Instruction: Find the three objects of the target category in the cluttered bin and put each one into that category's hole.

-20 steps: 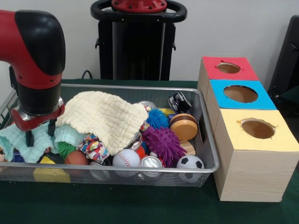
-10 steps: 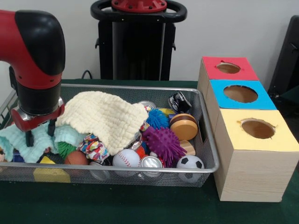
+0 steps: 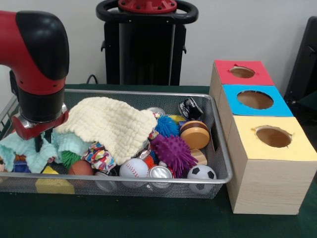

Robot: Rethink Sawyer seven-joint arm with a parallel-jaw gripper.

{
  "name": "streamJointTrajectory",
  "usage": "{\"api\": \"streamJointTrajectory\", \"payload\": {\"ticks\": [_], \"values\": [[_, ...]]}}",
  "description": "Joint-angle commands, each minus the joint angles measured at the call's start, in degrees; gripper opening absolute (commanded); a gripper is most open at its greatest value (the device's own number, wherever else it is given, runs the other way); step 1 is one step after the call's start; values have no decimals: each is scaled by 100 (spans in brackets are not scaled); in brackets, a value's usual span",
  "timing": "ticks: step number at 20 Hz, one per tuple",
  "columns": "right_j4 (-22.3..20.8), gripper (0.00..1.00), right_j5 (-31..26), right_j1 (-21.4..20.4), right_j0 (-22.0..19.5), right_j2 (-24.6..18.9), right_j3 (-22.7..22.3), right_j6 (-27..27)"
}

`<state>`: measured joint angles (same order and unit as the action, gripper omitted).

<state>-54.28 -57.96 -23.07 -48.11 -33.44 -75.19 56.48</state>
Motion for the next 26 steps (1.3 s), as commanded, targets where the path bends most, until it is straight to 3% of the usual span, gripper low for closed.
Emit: {"api": "streamJointTrajectory", "payload": {"ticks": [1, 4, 12, 16, 21, 26], "values": [[-306, 0, 305, 248, 49, 191, 91, -928], [-282, 0, 264, 218, 64, 200, 88, -885], [663, 0, 78, -988, 42, -264, -818, -547], [1084, 0, 74, -1394, 51, -369, -1163, -303], [1802, 0, 251, -1613, -82, -475, -1734, 171], [2299, 0, 512, -1799, -203, -501, -2154, 238]]}}
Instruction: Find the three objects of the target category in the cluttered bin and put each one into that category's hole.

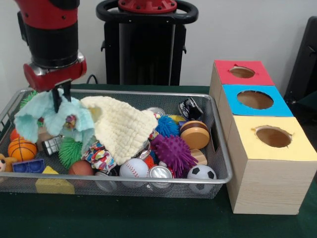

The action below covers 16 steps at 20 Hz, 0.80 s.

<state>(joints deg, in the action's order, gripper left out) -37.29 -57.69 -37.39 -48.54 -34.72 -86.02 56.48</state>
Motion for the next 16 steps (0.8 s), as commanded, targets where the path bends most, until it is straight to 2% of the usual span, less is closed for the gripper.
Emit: {"api": "streamJointTrajectory", "payload": {"ticks": [1, 7, 12, 16], "values": [[663, 0, 546, -461, -169, -360, -1176, 244], [922, 0, 858, -763, -147, -299, -1517, 325], [1127, 0, 1082, -817, -132, -289, -1663, 369], [1545, 0, 1460, -796, -254, -420, -1912, 590]]}}
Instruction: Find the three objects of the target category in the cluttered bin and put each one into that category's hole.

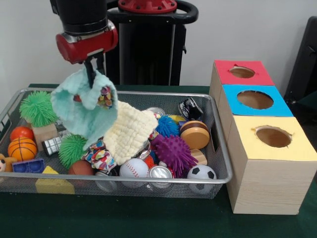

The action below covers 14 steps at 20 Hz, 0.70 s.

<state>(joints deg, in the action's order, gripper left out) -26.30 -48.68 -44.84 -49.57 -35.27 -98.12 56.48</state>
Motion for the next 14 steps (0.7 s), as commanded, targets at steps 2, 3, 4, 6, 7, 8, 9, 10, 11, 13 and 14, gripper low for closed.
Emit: {"api": "streamJointTrajectory", "payload": {"ticks": [2, 3, 4, 6, 7, 8, 9, 10, 11, 13, 14], "values": [[661, 0, 700, -47, -201, -420, -816, 666], [763, 0, 754, -47, -223, -439, -867, 700], [882, 0, 797, -57, -235, -449, -915, 749], [1046, 0, 858, -106, -248, -464, -996, 816], [1136, 0, 928, -132, -265, -484, -1053, 851], [1249, 0, 1005, -155, -277, -503, -1109, 877], [1313, 0, 1073, -139, -279, -518, -1129, 897], [1377, 0, 1142, -122, -280, -533, -1148, 918], [1435, 0, 1233, -98, -302, -555, -1179, 923], [1533, 0, 1349, -79, -324, -576, -1241, 929], [1615, 0, 1418, -60, -338, -602, -1277, 962]]}}
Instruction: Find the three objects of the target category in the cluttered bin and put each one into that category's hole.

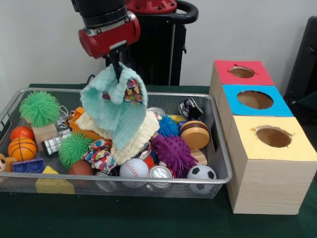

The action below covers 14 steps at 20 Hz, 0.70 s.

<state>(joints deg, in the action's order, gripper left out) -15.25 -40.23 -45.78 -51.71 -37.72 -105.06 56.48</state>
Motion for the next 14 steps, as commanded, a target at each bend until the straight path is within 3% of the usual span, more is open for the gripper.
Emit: {"api": "streamJointTrajectory", "payload": {"ticks": [1, 14], "values": [[629, 0, 652, 48, -161, -406, -642, 1003], [1028, 0, 665, 93, -25, -204, -774, 918]]}}
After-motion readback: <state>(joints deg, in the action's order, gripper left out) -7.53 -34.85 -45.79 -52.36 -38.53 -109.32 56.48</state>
